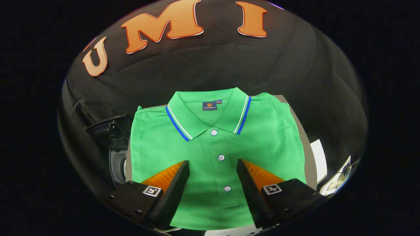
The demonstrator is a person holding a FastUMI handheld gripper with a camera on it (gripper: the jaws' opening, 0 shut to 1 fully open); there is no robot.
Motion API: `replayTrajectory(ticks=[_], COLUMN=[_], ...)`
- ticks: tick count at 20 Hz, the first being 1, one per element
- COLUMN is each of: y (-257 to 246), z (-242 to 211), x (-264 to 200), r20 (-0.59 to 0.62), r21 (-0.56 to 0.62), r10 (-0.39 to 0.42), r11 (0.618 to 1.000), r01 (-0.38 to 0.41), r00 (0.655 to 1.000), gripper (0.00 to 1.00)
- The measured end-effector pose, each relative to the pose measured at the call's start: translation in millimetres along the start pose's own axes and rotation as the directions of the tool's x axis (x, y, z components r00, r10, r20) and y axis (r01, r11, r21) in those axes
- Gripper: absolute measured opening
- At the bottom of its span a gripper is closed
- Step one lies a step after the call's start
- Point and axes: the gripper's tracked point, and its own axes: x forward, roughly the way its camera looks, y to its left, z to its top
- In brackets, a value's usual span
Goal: Put the clothes into the washing machine and then close the washing machine lid.
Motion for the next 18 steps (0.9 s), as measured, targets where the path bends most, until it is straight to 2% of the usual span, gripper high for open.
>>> replayTrajectory(ticks=[5, 6, 7, 9, 13, 14, 15, 18], y=[6.9, 8.6, 13.0, 9.9, 13.2, 18.2, 17.8, 17.9], z=[-0.6, -1.5, -1.1, 0.3, -0.4, -3.2, 0.8, 0.9], x=[-2.9, -1.9, 0.5, -2.9, -3.7, -9.8, -5.1, -4.5], r20=[-0.046, -0.053, -0.059, -0.072, -0.1, -0.106, -0.1, -0.089], r21=[-0.074, -0.073, -0.048, -0.022, -0.033, -0.017, -0.02, -0.053], r10=[0.02, 0.02, 0.034, 0.015, -0.033, -0.038, -0.041, -0.068], r11=[0.997, 0.997, 0.998, 1.0, 0.999, 0.999, 0.999, 0.997], r01=[-0.024, -0.024, -0.036, -0.017, 0.03, 0.037, 0.039, 0.064], r00=[0.999, 0.998, 0.998, 0.997, 0.994, 0.994, 0.994, 0.994], gripper=[0.64, 0.57, 0.56, 0.4, 0.37, 0.34, 0.18, 0.18])
